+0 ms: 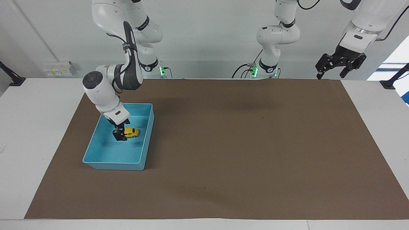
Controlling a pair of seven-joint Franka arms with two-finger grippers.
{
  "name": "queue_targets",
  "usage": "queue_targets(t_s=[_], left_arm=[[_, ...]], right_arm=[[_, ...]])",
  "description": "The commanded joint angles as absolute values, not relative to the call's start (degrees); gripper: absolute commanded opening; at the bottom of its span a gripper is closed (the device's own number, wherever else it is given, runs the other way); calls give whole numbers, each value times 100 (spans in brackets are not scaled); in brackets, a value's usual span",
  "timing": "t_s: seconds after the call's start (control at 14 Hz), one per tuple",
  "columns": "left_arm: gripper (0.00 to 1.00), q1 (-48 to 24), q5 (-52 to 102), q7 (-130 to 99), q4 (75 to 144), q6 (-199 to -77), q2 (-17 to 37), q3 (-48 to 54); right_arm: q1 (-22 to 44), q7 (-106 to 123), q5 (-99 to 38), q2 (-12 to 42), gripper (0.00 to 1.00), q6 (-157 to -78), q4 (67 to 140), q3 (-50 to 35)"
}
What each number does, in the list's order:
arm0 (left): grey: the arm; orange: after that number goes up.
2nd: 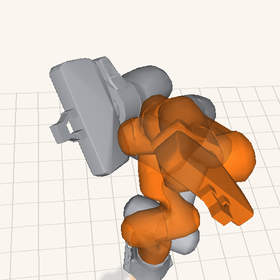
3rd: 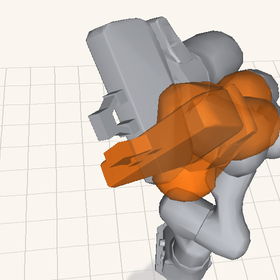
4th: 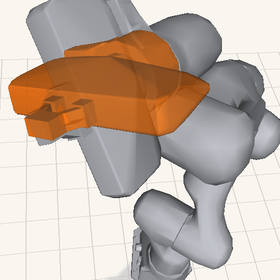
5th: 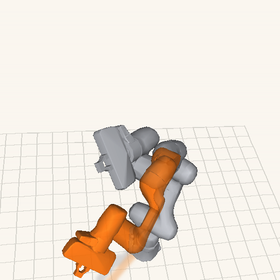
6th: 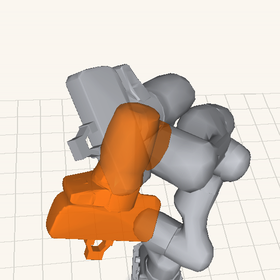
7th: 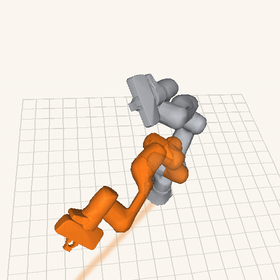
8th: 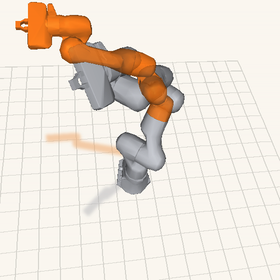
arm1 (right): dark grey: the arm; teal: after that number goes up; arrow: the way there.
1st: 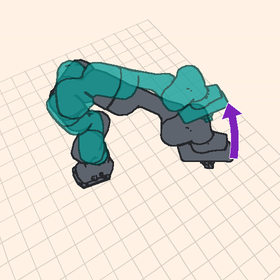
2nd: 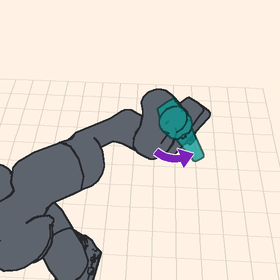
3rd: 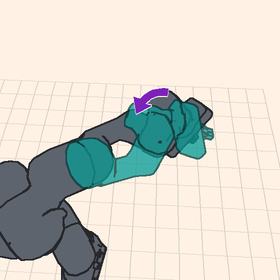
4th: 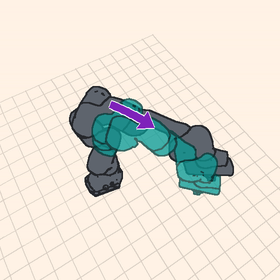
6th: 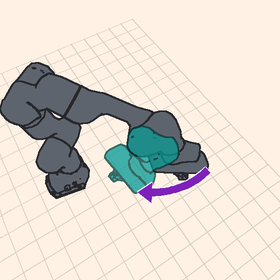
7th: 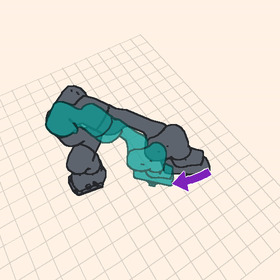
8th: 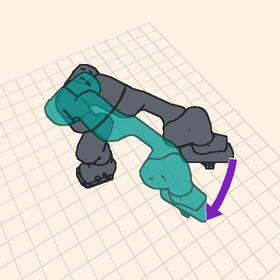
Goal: Wind up and store yellow beetle car
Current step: 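Lower the car onto the box floor and open the right gripper, then raise the open right gripper up out of the box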
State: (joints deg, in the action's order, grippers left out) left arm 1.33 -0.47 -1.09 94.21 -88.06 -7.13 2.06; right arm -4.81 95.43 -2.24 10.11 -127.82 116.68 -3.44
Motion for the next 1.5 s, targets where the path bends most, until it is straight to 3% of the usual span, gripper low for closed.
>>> queue_targets(t_s=[0.0, 1.07, 1.43], left_arm=[[100, 255, 17, -88, 9396, -8719, -765, 272], [100, 255, 9, -88, 9396, -8727, -765, 272], [100, 255, 17, -88, 9396, -8728, -765, 272]], right_arm=[[-519, 9432, -369, 975, 100, -11956, 10927, -404], [-484, 9123, -387, 949, 100, -11743, 10416, -519], [-457, 8474, -457, 475, 100, -11312, 10345, -527]])
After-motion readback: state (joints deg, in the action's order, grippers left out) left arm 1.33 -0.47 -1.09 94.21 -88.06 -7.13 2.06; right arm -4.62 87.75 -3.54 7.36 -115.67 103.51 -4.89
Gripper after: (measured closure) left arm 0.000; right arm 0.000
